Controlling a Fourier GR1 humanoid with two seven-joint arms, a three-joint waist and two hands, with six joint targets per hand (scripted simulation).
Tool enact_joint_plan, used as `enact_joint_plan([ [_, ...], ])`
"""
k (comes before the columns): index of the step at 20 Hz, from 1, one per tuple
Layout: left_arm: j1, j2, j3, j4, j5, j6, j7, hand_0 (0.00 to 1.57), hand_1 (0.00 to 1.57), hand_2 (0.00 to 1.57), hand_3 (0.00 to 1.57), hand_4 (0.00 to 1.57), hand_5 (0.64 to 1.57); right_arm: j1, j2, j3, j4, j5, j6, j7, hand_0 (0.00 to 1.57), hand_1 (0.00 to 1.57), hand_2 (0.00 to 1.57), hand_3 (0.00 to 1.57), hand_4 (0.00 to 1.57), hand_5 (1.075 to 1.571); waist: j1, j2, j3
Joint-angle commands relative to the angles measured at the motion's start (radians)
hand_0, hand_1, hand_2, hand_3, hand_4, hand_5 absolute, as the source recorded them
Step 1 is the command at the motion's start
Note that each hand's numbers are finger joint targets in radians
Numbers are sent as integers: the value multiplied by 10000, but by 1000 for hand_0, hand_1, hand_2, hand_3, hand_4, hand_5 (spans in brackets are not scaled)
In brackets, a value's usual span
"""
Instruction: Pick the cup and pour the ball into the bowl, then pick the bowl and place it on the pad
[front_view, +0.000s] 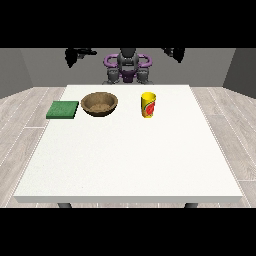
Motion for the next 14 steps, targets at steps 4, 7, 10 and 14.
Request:
enact_joint_plan([
  [4, -1501, -192, 110, 859, -569, 599, -952, 0, 0, 0, 0, 0, 1403, -940, 43, -121, 1106, -51, 394, -1102, 0, 0, 0, 0, 0, 1570, -326, 1379, 15],
  [7, -2198, -197, 93, 1078, -704, 730, -1241, 0, 0, 0, 0, 0, 1415, -1432, -46, -327, 2122, 198, 538, -2403, 0, 0, 0, 0, 0, 1569, -201, 2127, 19],
  [10, -2407, -70, 548, 2364, -465, 479, -2143, 0, 0, 0, 0, 0, 1393, -1763, 61, -138, 2111, 356, 409, -2474, 0, 0, 0, 0, 0, 1568, -446, 2497, 13],
  [14, -2085, -218, 854, 4152, -579, 293, -4287, 0, 0, 0, 0, 0, 1381, -1996, 103, 53, 1523, 299, 332, -2006, 0, 0, 0, 0, 0, 1569, -782, 2803, 7],
])
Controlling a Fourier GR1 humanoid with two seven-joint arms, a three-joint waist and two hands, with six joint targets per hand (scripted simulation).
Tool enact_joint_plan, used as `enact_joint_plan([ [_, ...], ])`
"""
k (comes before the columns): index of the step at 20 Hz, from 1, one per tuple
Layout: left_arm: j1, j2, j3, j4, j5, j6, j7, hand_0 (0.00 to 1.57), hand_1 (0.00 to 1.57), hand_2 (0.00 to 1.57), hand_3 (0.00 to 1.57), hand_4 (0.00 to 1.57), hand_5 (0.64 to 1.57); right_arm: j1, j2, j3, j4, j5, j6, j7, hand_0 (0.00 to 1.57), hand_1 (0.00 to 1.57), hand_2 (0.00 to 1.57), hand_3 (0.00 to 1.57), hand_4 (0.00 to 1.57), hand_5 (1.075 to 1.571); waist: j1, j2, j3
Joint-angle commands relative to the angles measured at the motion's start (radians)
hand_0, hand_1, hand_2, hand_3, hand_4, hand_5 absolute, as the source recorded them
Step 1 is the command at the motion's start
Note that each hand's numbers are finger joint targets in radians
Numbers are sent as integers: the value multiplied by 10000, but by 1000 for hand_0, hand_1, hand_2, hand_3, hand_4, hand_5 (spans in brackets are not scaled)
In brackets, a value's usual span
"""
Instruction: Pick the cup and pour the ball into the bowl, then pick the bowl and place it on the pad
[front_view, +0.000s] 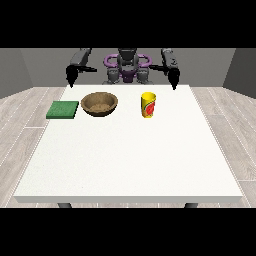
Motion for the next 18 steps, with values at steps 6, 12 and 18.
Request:
enact_joint_plan([
  [6, -1776, -281, -32, 2361, -609, 808, -1279, 0, 0, 0, 0, 0, 1386, -1697, -362, -269, 1512, 177, -149, -256, 0, 0, 0, 0, 0, 1570, -64, 685, 2],
  [12, -2417, 120, 742, 4465, -286, 633, -2768, 0, 0, 0, 0, 0, 1379, -2053, -759, -435, 1482, -334, 495, -113, 0, 0, 0, 0, 0, 1570, -602, 1104, -2],
  [18, -3027, 369, 1137, 5717, -424, 1269, -3467, 0, 0, 0, 0, 0, 1332, -2167, -1325, -719, 1267, -748, 1033, 161, 0, 0, 0, 0, 0, 1570, -1152, 1307, -2],
])
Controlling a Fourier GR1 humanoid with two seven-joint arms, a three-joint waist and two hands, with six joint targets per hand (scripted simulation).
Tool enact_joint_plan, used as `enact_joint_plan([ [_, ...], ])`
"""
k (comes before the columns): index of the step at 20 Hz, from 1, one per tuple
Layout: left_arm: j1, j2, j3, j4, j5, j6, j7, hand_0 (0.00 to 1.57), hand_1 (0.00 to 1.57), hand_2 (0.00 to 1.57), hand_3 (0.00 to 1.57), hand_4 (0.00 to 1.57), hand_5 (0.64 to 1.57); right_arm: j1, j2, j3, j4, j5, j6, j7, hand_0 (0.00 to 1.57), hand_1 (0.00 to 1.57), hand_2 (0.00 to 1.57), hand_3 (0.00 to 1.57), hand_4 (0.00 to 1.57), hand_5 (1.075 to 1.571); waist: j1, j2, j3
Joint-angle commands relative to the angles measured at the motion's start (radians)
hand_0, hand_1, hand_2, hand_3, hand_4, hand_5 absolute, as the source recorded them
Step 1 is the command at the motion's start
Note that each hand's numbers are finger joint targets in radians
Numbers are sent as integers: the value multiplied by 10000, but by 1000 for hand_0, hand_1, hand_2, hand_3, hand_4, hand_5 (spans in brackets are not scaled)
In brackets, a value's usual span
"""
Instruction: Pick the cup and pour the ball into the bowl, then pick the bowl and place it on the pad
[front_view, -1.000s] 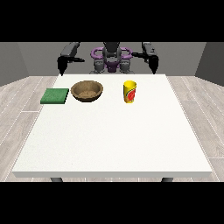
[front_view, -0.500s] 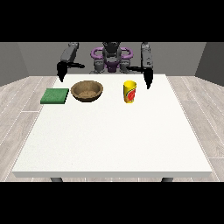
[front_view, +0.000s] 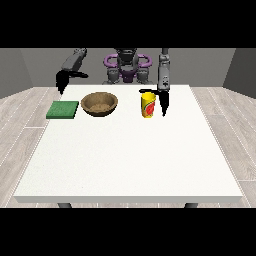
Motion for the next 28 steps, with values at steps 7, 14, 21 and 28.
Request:
enact_joint_plan([
  [7, -1420, 162, 379, 1862, -123, 805, -1137, 0, 0, 0, 0, 0, 1323, -427, -675, -445, 310, -190, 473, -583, 0, 0, 0, 0, 0, 1570, -440, 998, 3],
  [14, -1061, 1100, 660, 1751, -1101, 3209, -1384, 1307, 1307, 1571, 1571, 983, 1551, -745, -1203, -702, -71, -640, 963, -321, 0, 0, 159, 243, 0, 1569, -1177, 1681, 11],
  [21, -668, 1014, -291, 1280, -2422, 4670, -21, 1317, 1317, 1571, 1571, 1066, 1541, -631, -1423, -665, 540, -656, 1280, -4, 0, 0, 0, 400, 0, 1569, -1185, 606, 24],
  [28, -740, 1028, -2543, 1483, -5882, 6959, 2877, 1362, 1362, 1571, 1571, 1021, 1554, -314, -1183, -606, 2235, -361, 1205, -37, 0, 0, 235, 340, 126, 1569, -863, -1554, 77],
])
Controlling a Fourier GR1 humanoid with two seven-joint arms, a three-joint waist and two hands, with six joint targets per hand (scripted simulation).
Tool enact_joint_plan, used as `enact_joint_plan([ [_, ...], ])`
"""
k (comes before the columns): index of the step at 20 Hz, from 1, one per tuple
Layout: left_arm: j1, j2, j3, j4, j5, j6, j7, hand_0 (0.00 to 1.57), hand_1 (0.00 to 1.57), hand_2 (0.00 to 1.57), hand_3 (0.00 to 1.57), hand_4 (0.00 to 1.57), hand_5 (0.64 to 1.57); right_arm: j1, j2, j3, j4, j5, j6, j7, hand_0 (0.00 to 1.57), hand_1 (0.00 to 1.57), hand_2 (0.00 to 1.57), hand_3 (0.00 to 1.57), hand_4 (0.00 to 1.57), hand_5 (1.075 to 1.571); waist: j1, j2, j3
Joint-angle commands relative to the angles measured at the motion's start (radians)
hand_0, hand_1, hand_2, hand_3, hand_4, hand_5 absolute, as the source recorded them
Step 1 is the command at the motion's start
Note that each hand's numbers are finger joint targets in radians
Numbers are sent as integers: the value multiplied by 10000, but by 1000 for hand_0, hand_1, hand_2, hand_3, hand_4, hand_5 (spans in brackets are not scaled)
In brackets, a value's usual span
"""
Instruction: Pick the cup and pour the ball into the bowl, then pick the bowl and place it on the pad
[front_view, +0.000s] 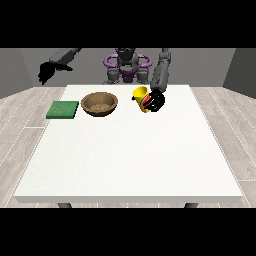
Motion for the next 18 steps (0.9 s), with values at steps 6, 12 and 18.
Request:
enact_joint_plan([
  [6, -955, -991, -3063, 1409, -4921, 1644, 4399, 1325, 1325, 1571, 1571, 908, 1562, 152, -57, -61, 2006, 221, 169, 29, 0, 0, 111, 292, 431, 1565, 554, -1962, 13],
  [12, -2308, -1794, -4528, 1997, -6828, 691, 7844, 1325, 1325, 1571, 1571, 908, 1562, 319, -250, -337, 2965, 124, 596, -570, 0, 0, 132, 192, 663, 1547, 683, -2263, -45],
  [18, -3519, -1816, -6535, 1765, -8361, -1667, 9729, 581, 581, 1571, 1571, 736, 1570, -25, -205, -373, 3829, 377, 228, -681, 0, 0, 92, 243, 719, 1541, 1057, -2735, -35],
])
